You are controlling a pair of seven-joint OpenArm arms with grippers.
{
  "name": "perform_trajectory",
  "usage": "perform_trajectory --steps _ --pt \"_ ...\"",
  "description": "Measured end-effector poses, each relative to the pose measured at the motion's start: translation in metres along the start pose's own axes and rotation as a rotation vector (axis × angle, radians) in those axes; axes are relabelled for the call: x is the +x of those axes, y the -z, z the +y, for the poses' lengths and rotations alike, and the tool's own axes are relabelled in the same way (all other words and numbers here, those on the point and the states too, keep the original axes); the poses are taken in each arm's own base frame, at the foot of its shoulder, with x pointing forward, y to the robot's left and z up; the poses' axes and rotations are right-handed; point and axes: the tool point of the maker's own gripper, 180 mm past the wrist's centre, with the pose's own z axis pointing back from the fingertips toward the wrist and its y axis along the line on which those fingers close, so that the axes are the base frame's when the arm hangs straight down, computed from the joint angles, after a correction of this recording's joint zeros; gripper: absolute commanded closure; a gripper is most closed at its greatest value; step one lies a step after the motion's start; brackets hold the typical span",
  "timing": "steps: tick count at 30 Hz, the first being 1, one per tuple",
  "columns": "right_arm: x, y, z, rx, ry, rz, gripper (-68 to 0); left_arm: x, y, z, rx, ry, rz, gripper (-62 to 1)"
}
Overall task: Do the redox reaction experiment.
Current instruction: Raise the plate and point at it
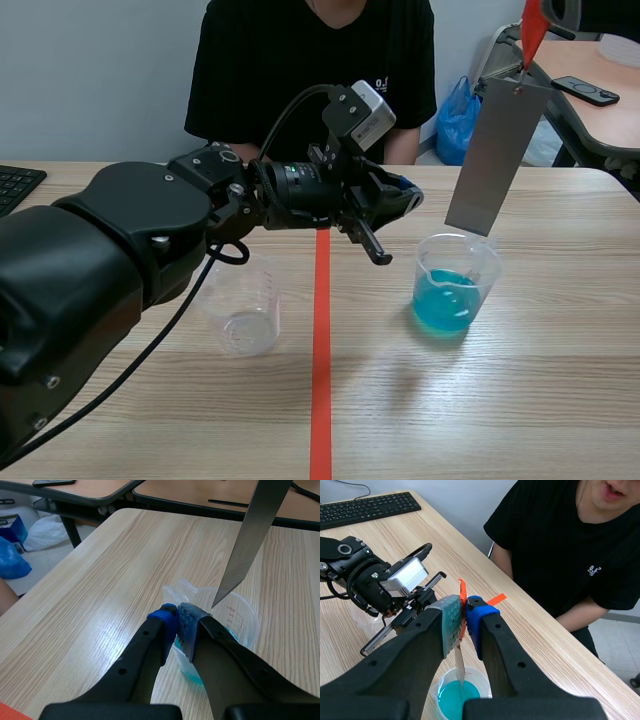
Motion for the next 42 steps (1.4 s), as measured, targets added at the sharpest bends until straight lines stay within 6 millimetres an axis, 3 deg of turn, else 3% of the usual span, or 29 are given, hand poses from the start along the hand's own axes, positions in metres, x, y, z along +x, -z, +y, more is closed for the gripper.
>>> perform_trajectory --steps 36,42 --pt "0.000 0.000 0.000 0.000 0.000 0.000 -1.5 0.004 0.000 0.000 0.001 0.000 -0.023 -3.2" --pt "0.000 0.000 0.000 0.000 0.000 0.000 -1.5 -0.006 -0.023 0.018 0.038 0.008 -0.015 -3.2"
